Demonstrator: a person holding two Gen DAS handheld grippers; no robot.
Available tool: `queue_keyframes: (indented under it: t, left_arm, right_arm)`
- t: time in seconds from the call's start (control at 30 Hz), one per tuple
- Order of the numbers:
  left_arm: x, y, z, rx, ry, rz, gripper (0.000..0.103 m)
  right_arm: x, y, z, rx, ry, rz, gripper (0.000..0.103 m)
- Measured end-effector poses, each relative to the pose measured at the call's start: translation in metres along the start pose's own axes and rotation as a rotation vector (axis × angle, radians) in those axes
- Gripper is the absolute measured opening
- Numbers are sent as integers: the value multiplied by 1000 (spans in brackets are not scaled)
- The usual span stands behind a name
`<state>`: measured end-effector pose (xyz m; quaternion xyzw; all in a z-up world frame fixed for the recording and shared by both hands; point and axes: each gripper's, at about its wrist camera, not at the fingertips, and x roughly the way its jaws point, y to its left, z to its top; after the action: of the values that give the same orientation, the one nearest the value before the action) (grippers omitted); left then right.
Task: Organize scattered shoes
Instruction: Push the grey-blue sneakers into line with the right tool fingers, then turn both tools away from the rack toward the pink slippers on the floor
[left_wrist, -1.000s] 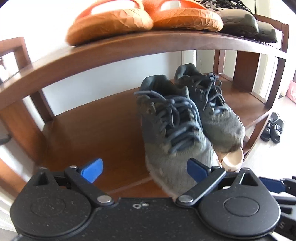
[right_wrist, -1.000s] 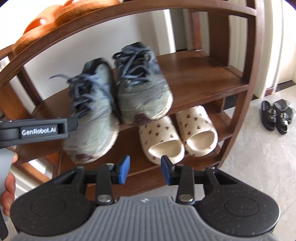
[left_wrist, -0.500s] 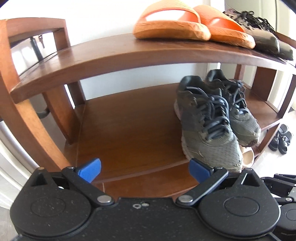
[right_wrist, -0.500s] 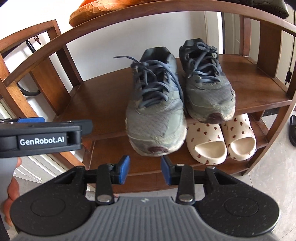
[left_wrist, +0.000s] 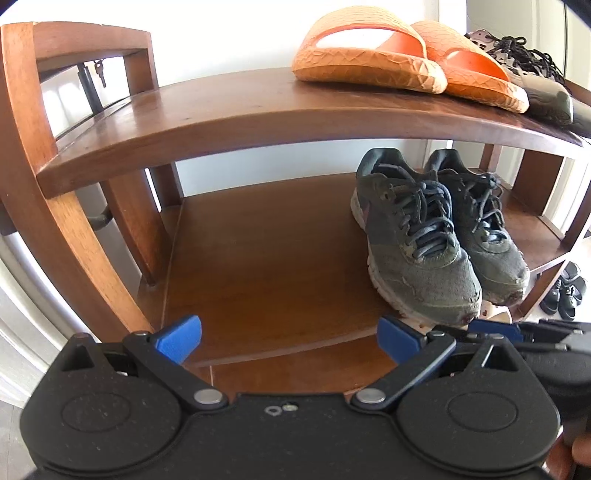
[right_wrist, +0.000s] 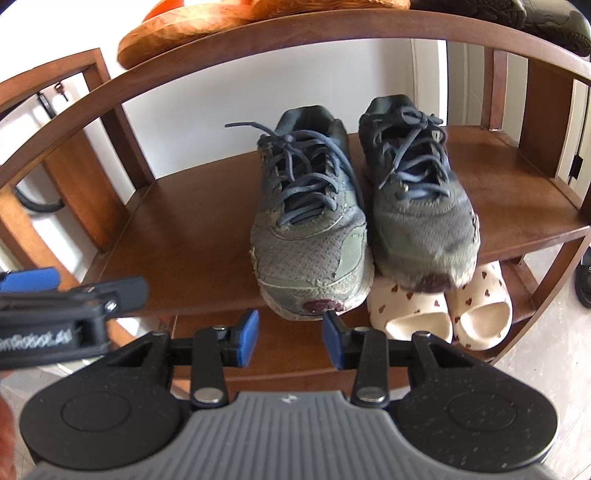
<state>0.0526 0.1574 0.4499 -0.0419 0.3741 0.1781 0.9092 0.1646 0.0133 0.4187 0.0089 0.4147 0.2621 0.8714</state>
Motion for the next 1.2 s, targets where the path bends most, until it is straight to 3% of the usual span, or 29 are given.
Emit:
queue_keyframes:
  t: [0.4, 0.73, 0.9, 1.2]
  left_arm:
    - [6, 12, 1, -28, 12, 16, 102]
    - [7, 10, 5, -28, 7, -10, 102]
    - [8, 6, 4, -10, 8, -19, 102]
    - [11, 5, 2, -2, 18, -20, 102]
  right_arm:
    - [24, -12, 25, -15, -28, -27, 44]
    - [-16, -19, 3, -72, 19, -68, 43]
    - [-12, -39, 7, -51, 20, -121, 43]
    - [-2, -46, 16, -34, 14, -131, 44]
